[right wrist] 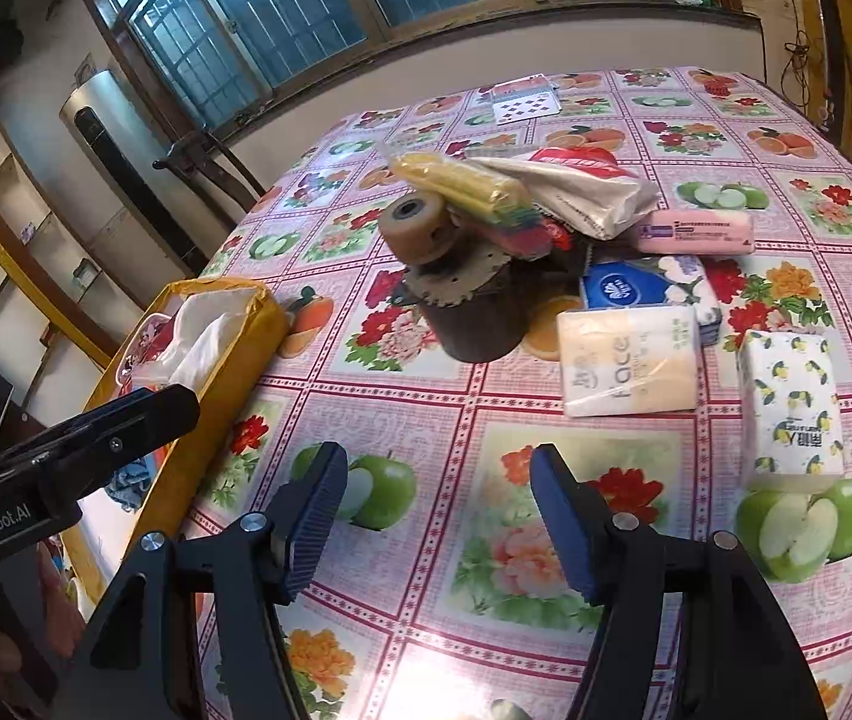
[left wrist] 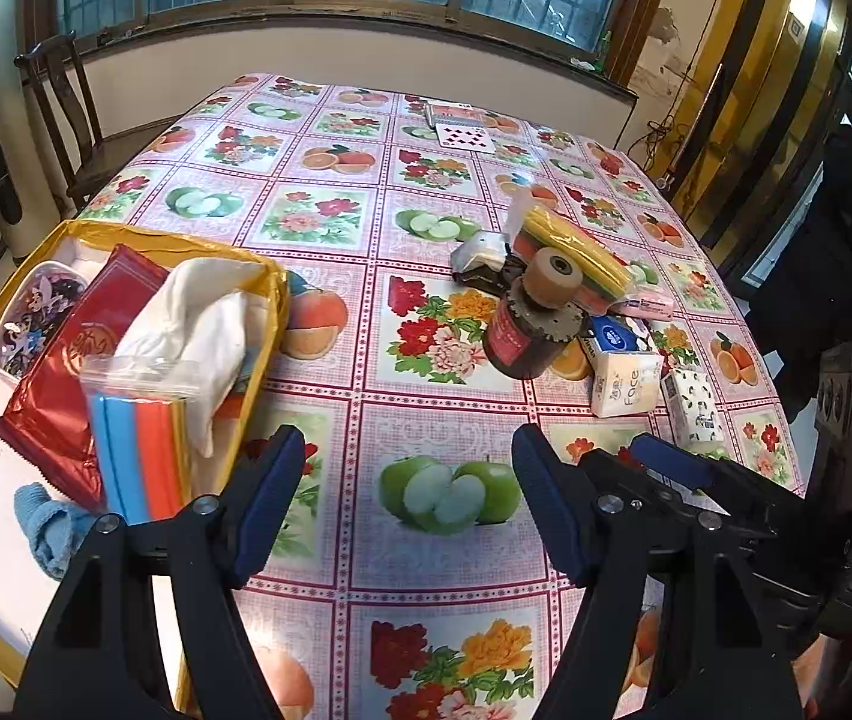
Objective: Organize soft objects
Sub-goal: 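Move both tools back toward the remaining items on the table, then grasp the black-white snack bag with the left tool while the right tool grasps the yellow candle pack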
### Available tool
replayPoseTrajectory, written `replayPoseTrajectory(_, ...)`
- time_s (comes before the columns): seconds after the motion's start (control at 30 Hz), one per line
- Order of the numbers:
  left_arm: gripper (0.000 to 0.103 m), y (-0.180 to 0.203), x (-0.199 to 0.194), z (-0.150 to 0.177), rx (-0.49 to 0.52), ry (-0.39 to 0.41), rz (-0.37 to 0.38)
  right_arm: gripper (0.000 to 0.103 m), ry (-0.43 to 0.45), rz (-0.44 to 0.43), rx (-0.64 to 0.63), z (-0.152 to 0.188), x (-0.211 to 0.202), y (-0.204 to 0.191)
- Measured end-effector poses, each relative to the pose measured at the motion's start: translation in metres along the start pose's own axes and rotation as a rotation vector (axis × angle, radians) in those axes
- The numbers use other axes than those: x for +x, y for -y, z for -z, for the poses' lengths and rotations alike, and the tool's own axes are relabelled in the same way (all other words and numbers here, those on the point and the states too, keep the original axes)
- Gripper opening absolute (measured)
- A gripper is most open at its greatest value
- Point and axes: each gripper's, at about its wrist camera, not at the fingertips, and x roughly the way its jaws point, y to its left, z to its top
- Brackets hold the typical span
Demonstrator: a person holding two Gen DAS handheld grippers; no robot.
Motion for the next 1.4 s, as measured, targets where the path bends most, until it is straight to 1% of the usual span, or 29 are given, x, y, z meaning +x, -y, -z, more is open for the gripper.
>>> replayPoseTrajectory(0.13,0.071,0.008,0.010,-0.007,-0.004,-0.028,0.005,0.067,0.013,0.032,-0.025,-0.011,-0.003,0.011)
replayPoseTrajectory(0.3,0.071,0.006,0.024,-0.023,-0.015,-0.048,-0.024,0.067,0.064,0.071,-0.097,-0.036,-0.011,0.015)
replayPoseTrajectory(0.37,0.071,0.004,0.031,-0.030,-0.014,-0.061,-0.036,0.067,0.082,0.094,-0.144,-0.047,-0.012,0.015)
replayPoseTrajectory(0.43,0.071,0.001,0.036,-0.035,-0.022,-0.070,-0.049,0.068,0.078,0.095,-0.211,-0.059,-0.009,0.013)
replayPoseTrajectory(0.47,0.071,-0.001,0.037,-0.037,-0.029,-0.072,-0.050,0.068,0.082,0.107,-0.240,-0.064,-0.007,0.012)
replayPoseTrajectory(0.5,0.071,-0.004,0.039,-0.039,-0.037,-0.074,-0.052,0.071,0.083,0.122,-0.272,-0.068,-0.004,0.011)
replayPoseTrajectory(0.6,0.071,-0.010,0.044,-0.045,-0.056,-0.082,-0.056,0.072,0.083,0.156,-0.362,-0.077,0.007,0.006)
replayPoseTrajectory(0.7,0.071,-0.012,0.052,-0.051,-0.060,-0.096,-0.064,0.072,0.063,0.130,-0.403,-0.086,0.020,0.006)
replayPoseTrajectory(0.77,0.071,-0.013,0.059,-0.056,-0.066,-0.110,-0.063,0.072,0.043,0.135,-0.435,-0.091,0.030,0.006)
replayPoseTrajectory(0.8,0.071,-0.014,0.064,-0.059,-0.074,-0.120,-0.060,0.072,0.038,0.136,-0.446,-0.092,0.033,0.006)
replayPoseTrajectory(0.93,0.071,-0.017,0.081,-0.070,-0.092,-0.156,-0.031,0.072,0.029,0.087,-0.452,-0.100,0.042,0.010)
replayPoseTrajectory(0.97,0.071,-0.016,0.085,-0.072,-0.092,-0.165,-0.031,0.071,0.024,0.076,-0.456,-0.101,0.044,0.010)
replayPoseTrajectory(1.03,0.071,-0.016,0.091,-0.076,-0.096,-0.175,-0.032,0.058,0.014,0.056,-0.467,-0.103,0.047,0.011)
replayPoseTrajectory(1.07,0.071,-0.017,0.093,-0.077,-0.096,-0.178,-0.033,0.048,-0.001,0.060,-0.477,-0.104,0.051,0.012)
replayPoseTrajectory(1.1,0.071,-0.017,0.095,-0.079,-0.096,-0.181,-0.034,0.046,-0.016,0.057,-0.483,-0.105,0.055,0.013)
replayPoseTrajectory(1.17,0.071,-0.018,0.099,-0.082,-0.098,-0.188,-0.031,0.046,-0.023,0.035,-0.499,-0.106,0.059,0.015)
replayPoseTrajectory(1.23,0.071,-0.019,0.103,-0.084,-0.100,-0.193,-0.030,0.042,-0.013,0.018,-0.515,-0.106,0.060,0.015)
replayPoseTrajectory(1.3,0.071,-0.021,0.107,-0.086,-0.102,-0.195,-0.037,0.043,-0.014,-0.007,-0.531,-0.108,0.060,0.014)
replayPoseTrajectory(1.4,0.071,-0.024,0.114,-0.089,-0.116,-0.206,-0.033,0.045,-0.008,-0.018,-0.565,-0.110,0.060,0.009)
